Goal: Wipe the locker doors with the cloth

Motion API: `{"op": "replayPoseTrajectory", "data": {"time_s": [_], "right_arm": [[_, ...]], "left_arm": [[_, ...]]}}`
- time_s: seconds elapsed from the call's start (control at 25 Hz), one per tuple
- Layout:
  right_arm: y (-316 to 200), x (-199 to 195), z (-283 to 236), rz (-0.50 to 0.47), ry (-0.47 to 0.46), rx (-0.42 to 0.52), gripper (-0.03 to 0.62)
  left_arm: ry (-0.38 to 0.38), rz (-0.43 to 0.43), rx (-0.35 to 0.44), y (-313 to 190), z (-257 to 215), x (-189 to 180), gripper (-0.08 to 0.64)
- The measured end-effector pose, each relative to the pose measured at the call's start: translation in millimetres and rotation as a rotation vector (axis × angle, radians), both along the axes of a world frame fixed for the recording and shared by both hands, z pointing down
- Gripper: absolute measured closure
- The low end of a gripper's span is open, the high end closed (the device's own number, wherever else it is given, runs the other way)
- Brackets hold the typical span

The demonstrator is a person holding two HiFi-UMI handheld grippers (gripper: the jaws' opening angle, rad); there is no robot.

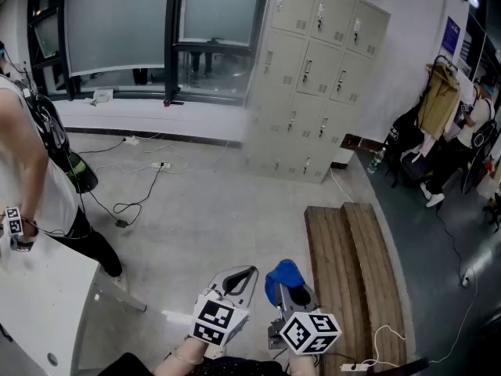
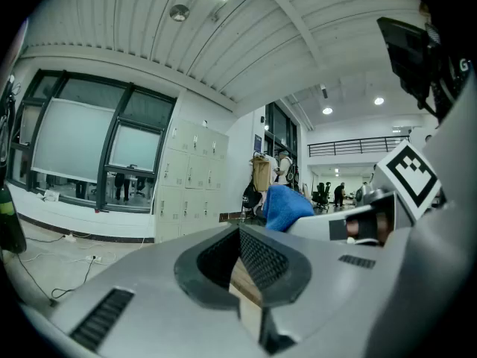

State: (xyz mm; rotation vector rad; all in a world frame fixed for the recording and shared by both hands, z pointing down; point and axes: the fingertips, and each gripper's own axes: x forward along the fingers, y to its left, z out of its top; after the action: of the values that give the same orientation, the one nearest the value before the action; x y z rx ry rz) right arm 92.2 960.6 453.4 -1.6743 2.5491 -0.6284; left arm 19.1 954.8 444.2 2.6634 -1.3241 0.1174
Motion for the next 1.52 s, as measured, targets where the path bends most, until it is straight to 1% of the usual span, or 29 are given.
{"op": "replayPoseTrajectory", "data": {"time_s": [0.16,0.36,0.56,0.72,0.84,0.96,1.12,1.32,1.52], "right_arm": [[-2.7,-15.0,9.0,-0.005,-0.009,-0.013,0.505],[-16.1,-30.7,11.7,-0.016,-0.009,-0.021,0.505],[-49.4,-34.5,21.2,-0.042,-0.006,-0.014,0.504],[-90.2,-17.8,43.6,-0.020,-0.036,-0.031,0.504],[-135.3,-2.1,45.7,-0.007,-0.045,-0.036,0.505],[-183.0,10.4,40.3,-0.022,-0.048,-0.009,0.505],[-244.4,34.3,30.3,-0.037,-0.057,0.026,0.505],[-287.3,56.0,37.9,-0.054,-0.033,0.029,0.505],[-324.6,69.9,44.6,-0.057,-0.034,0.017,0.505]], "left_arm": [[0.000,0.014,-0.004,-1.6,6.7,-8.9,0.554],[0.003,0.004,-0.022,-11.9,12.6,-23.9,0.554],[0.020,-0.023,-0.039,-46.0,25.6,-28.1,0.554],[0.016,-0.022,-0.038,-80.1,43.2,-19.0,0.554],[0.003,-0.023,-0.035,-122.1,44.2,-9.1,0.554],[0.011,-0.027,-0.020,-171.0,38.7,3.0,0.554],[0.013,-0.025,0.007,-231.5,29.7,28.5,0.554],[0.011,-0.035,0.006,-277.2,35.4,47.6,0.554],[0.005,-0.042,0.000,-313.5,41.3,61.3,0.554]]}}
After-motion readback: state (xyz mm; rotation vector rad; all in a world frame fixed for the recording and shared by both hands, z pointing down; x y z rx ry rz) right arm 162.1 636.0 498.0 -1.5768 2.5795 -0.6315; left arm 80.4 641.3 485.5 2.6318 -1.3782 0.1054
